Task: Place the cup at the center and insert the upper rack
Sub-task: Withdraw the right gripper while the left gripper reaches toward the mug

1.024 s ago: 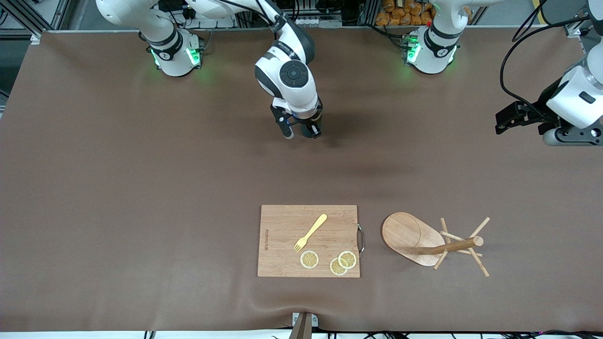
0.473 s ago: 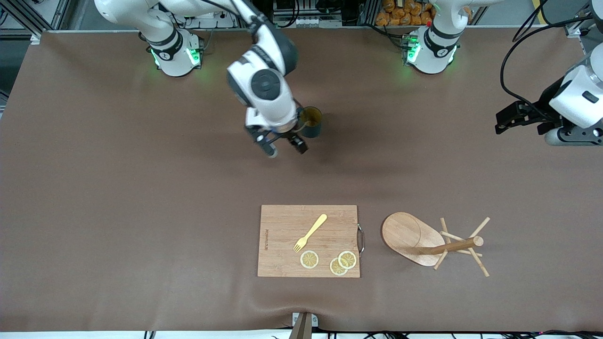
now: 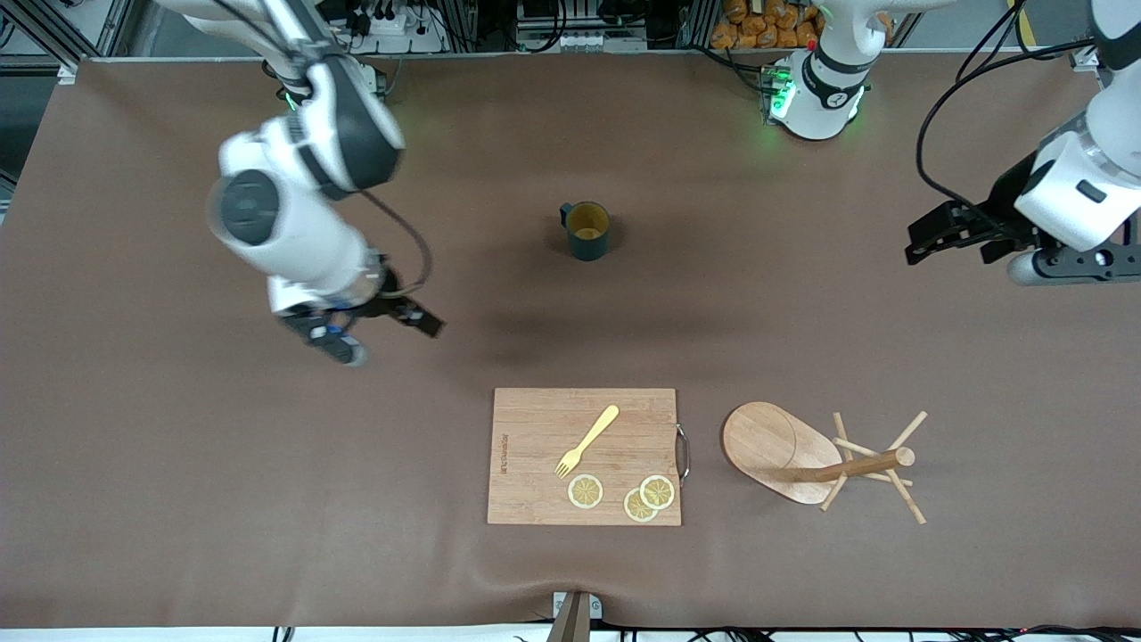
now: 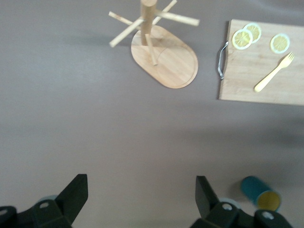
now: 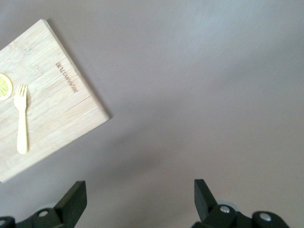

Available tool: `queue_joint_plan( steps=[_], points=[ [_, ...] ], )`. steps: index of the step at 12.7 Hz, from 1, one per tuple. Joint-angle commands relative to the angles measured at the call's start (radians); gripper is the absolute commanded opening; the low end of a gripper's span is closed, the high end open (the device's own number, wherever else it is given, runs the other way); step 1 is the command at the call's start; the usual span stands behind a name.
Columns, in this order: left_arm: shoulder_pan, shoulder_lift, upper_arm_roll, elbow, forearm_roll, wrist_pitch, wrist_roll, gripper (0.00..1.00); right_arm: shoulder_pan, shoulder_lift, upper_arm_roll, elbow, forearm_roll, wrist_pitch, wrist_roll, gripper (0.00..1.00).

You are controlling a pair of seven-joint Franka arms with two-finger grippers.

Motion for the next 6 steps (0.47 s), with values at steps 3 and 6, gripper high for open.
queue_joint_plan(
  steps=[3, 6],
  points=[
    [-0.19, 0.056, 0.001, 0.049, 0.011, 0.029, -0.326, 1.0, -0.134, -0.205, 0.015, 0.016, -0.155, -0.266, -0.444, 1.0],
    [-0.342, 0.088, -0.004, 0.047, 0.126, 0.092, -0.594, 1.0, -0.196, -0.291, -0.006, 0.015, -0.164, -0.362, -0.51, 1.0]
  ],
)
